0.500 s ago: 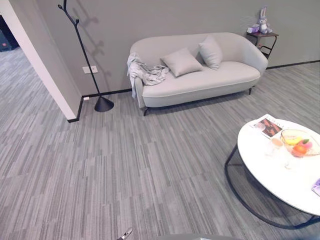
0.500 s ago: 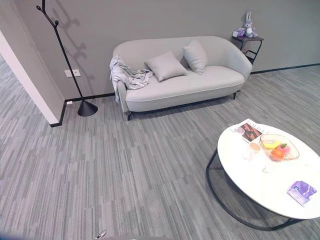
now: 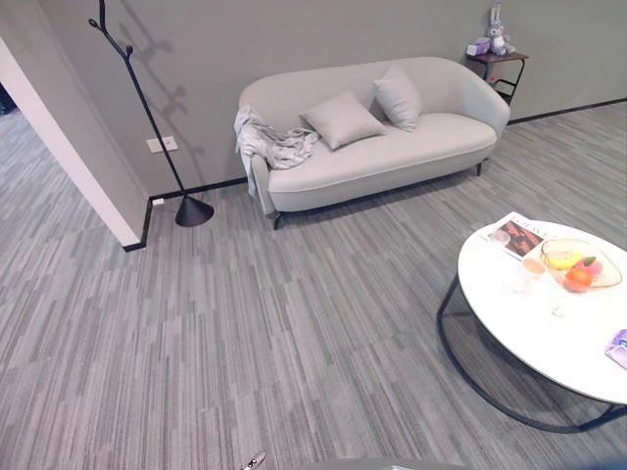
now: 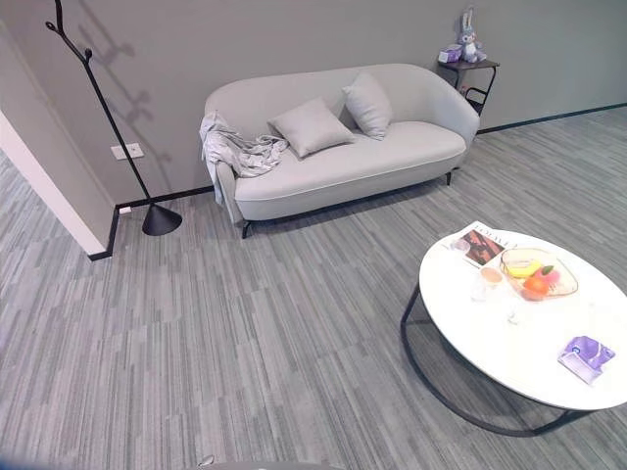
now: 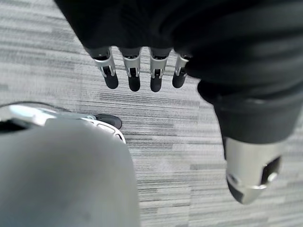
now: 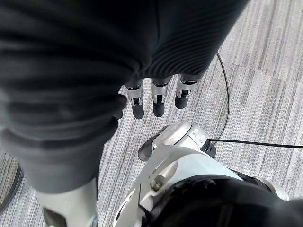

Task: Hang the clothes on the sofa on the clothes rack.

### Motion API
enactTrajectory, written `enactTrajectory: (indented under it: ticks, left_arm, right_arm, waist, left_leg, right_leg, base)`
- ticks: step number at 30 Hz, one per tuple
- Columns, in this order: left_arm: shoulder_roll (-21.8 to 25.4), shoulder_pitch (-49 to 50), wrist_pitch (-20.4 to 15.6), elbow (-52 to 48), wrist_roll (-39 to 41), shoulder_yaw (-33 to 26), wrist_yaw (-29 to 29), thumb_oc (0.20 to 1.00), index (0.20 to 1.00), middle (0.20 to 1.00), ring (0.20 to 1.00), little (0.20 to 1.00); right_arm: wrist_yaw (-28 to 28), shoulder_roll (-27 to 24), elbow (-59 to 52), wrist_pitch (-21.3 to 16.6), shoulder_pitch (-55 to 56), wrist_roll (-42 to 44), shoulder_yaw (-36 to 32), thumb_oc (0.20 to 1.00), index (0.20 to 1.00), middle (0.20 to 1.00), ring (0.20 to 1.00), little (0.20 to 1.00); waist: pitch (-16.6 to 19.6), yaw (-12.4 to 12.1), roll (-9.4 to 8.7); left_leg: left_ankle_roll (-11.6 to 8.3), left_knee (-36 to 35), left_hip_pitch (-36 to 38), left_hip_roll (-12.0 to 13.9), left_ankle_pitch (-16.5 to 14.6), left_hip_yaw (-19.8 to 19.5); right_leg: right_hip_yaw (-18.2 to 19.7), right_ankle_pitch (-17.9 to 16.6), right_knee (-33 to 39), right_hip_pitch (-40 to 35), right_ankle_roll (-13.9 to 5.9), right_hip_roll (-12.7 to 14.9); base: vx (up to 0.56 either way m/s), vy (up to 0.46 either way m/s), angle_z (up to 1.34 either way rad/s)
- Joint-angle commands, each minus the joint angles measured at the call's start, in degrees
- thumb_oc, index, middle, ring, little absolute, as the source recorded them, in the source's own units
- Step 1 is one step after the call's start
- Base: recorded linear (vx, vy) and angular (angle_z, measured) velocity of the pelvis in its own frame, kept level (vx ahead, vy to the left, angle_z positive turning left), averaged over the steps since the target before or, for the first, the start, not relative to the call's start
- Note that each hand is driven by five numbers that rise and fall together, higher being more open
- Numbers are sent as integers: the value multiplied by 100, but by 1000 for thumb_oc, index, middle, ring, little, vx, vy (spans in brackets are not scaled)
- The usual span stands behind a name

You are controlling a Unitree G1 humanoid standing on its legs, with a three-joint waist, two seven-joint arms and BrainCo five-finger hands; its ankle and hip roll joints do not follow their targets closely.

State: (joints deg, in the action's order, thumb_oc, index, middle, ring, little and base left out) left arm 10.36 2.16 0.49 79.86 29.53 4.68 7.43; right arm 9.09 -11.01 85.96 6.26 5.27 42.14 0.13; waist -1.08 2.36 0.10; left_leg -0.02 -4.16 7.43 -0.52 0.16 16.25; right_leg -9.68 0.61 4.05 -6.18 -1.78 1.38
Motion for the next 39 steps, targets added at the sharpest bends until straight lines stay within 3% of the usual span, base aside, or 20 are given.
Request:
enactTrajectory:
  ticks: [1, 39]
  left_arm:
    - [-366, -310, -59, 395, -353, 238, 91, 1000, 1000, 1000, 1000, 1000]
    - [-238, -425, -32, 406, -712, 355, 17, 1000, 1000, 1000, 1000, 1000]
  right_arm:
    - [72, 102, 415, -63, -388, -199, 255, 1000, 1000, 1000, 1000, 1000]
    - [167, -56, 181, -62, -474, -780, 470, 1000, 1000, 1000, 1000, 1000]
  waist:
    - [-29, 116, -24]
    - [-217, 141, 70]
  left_leg:
    - [-275, -84, 142, 265, 81, 246]
    - [-250, -84, 134, 246, 13, 176]
  right_leg:
    - [-352, -389, 95, 49, -420, 239]
    - [-438, -277, -87, 138, -361, 238]
  base:
    - [0, 0, 0]
    - [18, -15, 1]
